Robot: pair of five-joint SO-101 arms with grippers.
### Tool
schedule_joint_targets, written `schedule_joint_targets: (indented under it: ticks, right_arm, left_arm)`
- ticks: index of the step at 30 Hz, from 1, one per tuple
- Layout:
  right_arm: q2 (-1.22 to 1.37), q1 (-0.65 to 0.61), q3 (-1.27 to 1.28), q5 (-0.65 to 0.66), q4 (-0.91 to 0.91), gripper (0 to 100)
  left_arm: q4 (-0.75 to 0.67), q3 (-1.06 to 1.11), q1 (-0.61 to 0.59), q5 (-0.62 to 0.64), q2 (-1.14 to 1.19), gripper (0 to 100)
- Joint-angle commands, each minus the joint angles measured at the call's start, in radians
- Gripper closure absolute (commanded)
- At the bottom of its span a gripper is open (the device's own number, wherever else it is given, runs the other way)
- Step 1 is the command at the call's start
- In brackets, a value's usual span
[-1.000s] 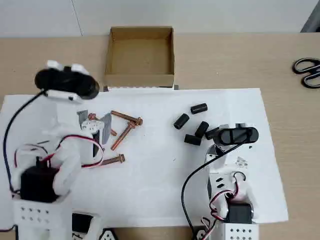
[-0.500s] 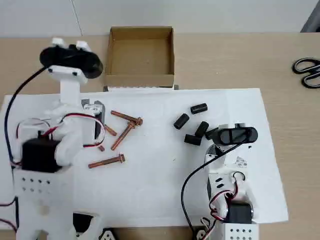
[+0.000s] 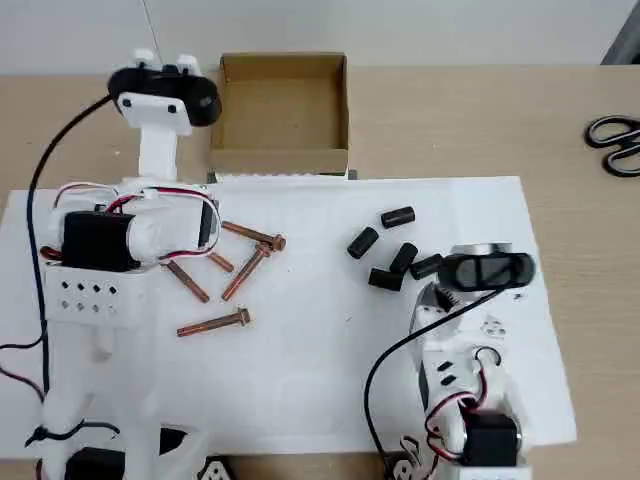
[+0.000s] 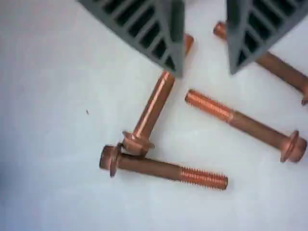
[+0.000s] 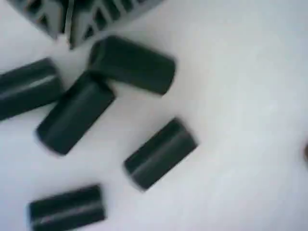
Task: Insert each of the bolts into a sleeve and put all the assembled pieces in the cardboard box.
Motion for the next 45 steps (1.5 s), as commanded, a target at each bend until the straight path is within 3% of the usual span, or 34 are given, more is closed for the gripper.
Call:
schedule_joint_targets:
  ticks: [1, 8, 15, 22, 27, 31, 35, 40, 45]
  right_arm:
    - [0.001, -0.001, -0.068, 0.037, 0.047, 99.5]
    - [0.107, 0.001, -0.152, 0.078, 0.054, 99.5]
    - [0.676, -0.008, -0.559, 0.021, 0.081, 99.5]
    - [1.171, -0.101, -1.005, 0.012, 0.277, 99.5]
    - [1.446, -0.102, -1.287, -0.130, 0.429, 99.5]
    - [1.610, -0.105, -1.435, -0.146, 0.490, 99.5]
    - [1.716, -0.107, -1.465, -0.227, 0.476, 99.5]
    - [1.776, -0.117, -1.511, -0.348, 0.412, 99.5]
    - [1.854, -0.177, -1.570, -0.442, 0.366, 99.5]
  left_arm:
    - [0.060, -0.041, -0.005, 0.002, -0.009, 94]
    - [0.095, -0.035, -0.064, 0.002, -0.003, 94]
    - [0.091, 0.031, -0.110, 0.002, -0.005, 94]
    - [0.094, 0.042, -0.110, -0.003, -0.003, 94]
    - [0.087, 0.120, -0.107, -0.003, -0.003, 94]
    - [0.044, 0.229, -0.110, 0.002, -0.005, 94]
    - [0.009, 0.338, -0.112, 0.006, -0.005, 94]
    - [-0.041, 0.414, -0.112, 0.129, -0.011, 94]
    - [-0.112, 0.453, -0.114, 0.170, -0.009, 94]
